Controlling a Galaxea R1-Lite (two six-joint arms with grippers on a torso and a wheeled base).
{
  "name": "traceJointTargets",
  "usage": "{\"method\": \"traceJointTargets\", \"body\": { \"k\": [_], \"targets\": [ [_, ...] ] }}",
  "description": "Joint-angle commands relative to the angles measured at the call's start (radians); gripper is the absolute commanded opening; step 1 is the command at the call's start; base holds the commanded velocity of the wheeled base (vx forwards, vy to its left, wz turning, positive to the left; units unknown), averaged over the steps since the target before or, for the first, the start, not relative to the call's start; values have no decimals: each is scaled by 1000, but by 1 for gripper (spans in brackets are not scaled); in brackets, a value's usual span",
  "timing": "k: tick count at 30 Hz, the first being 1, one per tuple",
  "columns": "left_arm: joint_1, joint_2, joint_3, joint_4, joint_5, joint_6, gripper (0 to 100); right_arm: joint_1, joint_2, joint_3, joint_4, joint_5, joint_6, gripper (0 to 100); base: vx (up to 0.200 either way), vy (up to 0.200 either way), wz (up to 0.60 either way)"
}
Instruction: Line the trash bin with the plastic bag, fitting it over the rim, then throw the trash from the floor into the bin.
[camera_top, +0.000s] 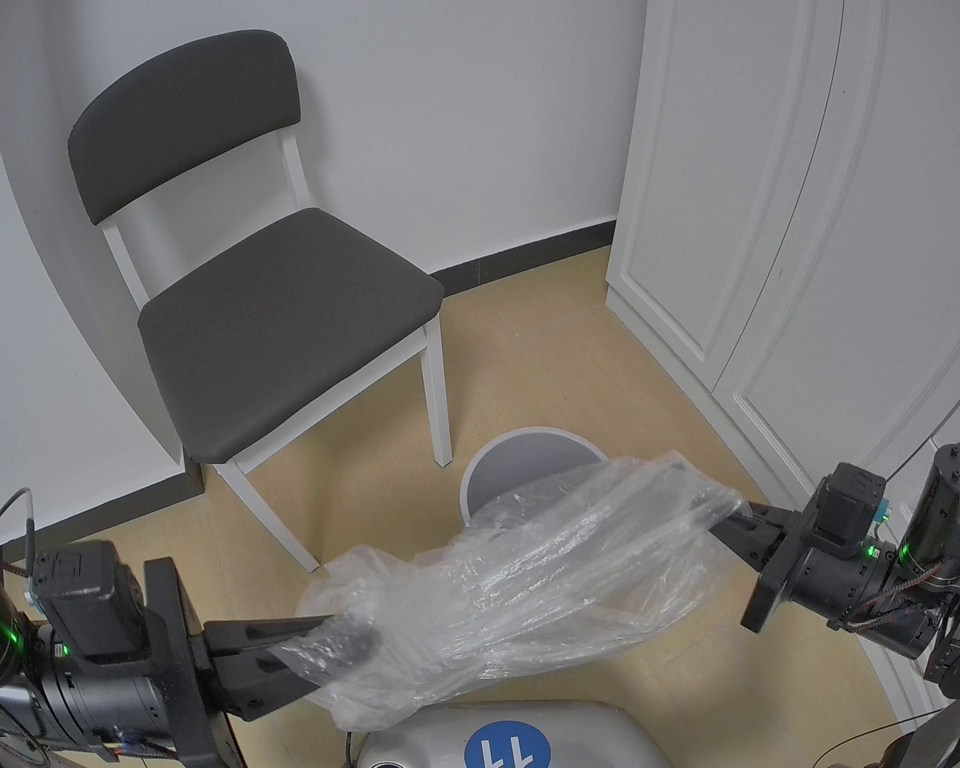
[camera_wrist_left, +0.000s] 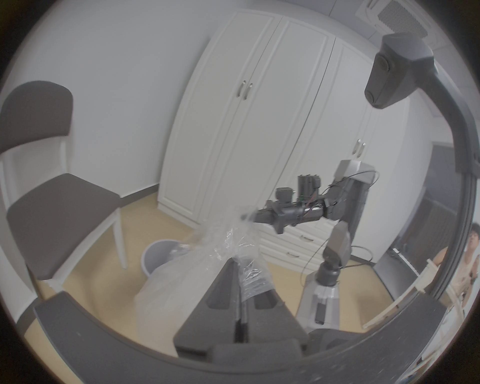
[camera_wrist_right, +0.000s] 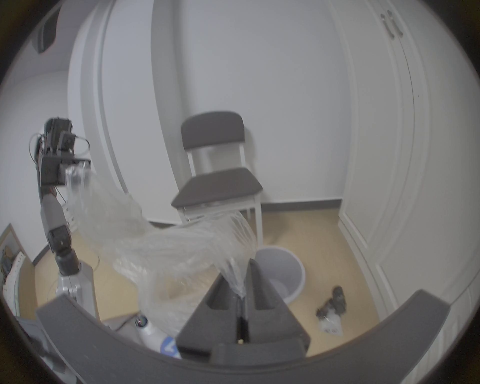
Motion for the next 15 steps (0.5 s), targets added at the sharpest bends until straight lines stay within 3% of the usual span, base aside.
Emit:
{"method": "traceJointTargets", "body": {
  "k": [1,6,11,15],
  "targets": [
    [-4,108,-75,-15,-65,-41,0,44,110,-52,-81,49,20,0,0,0,0],
    [-4,189,-105,-72,-65,-99,0,135,77,-8,-93,39,41,0,0,0,0],
    [2,278,-119,-164,-59,-111,0,136,12,-3,-74,12,43,0,0,0,0],
    [1,315,-116,-196,-57,-111,0,138,8,-11,-70,-61,40,0,0,0,0]
  ]
}}
